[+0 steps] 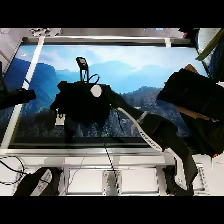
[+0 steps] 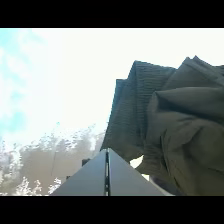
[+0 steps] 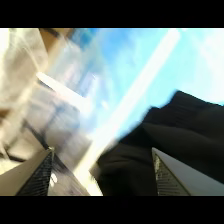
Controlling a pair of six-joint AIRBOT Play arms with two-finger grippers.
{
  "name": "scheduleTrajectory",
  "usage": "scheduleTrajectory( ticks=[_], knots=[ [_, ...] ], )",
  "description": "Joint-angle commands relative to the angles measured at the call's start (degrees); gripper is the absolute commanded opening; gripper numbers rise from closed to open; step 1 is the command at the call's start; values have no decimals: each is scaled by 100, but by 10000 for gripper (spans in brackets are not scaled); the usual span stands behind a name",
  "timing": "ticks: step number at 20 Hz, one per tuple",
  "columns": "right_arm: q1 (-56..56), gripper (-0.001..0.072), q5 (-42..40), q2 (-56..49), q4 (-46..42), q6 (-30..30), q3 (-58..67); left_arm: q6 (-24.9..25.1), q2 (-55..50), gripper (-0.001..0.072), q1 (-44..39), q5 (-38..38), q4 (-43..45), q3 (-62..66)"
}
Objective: Fold the clothes and pants, and hang the long-sleeved shirts on hangers.
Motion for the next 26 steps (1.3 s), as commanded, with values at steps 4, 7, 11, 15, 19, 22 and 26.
scheduleTrajectory(
  ticks=[4, 7, 11, 15, 19, 22, 26],
  knots=[
    [-1779, 615, 4170, 549, -1241, 118, 33, 20, 33, 17, 68, -33, 186, 0],
    [-2505, 617, 5106, 544, -1287, 367, -214, 20, 33, 17, 68, -35, 186, 0],
    [-2745, 618, 4723, 376, -734, 603, -697, 17, 33, 17, 68, -35, 181, -2],
    [-2592, 638, 4347, -289, 470, 553, -721, 15, 33, 17, 68, -37, 162, -2],
    [-2308, 638, 4037, -820, 981, 544, -721, 17, 33, 17, 68, -35, 164, -2],
    [-2004, 638, 3674, -907, 1147, 542, -719, 17, 33, 16, 68, -35, 164, -2],
    [-1655, 470, 3237, -907, 1825, 321, -535, 17, 33, 17, 68, -35, 164, -2]
  ],
)
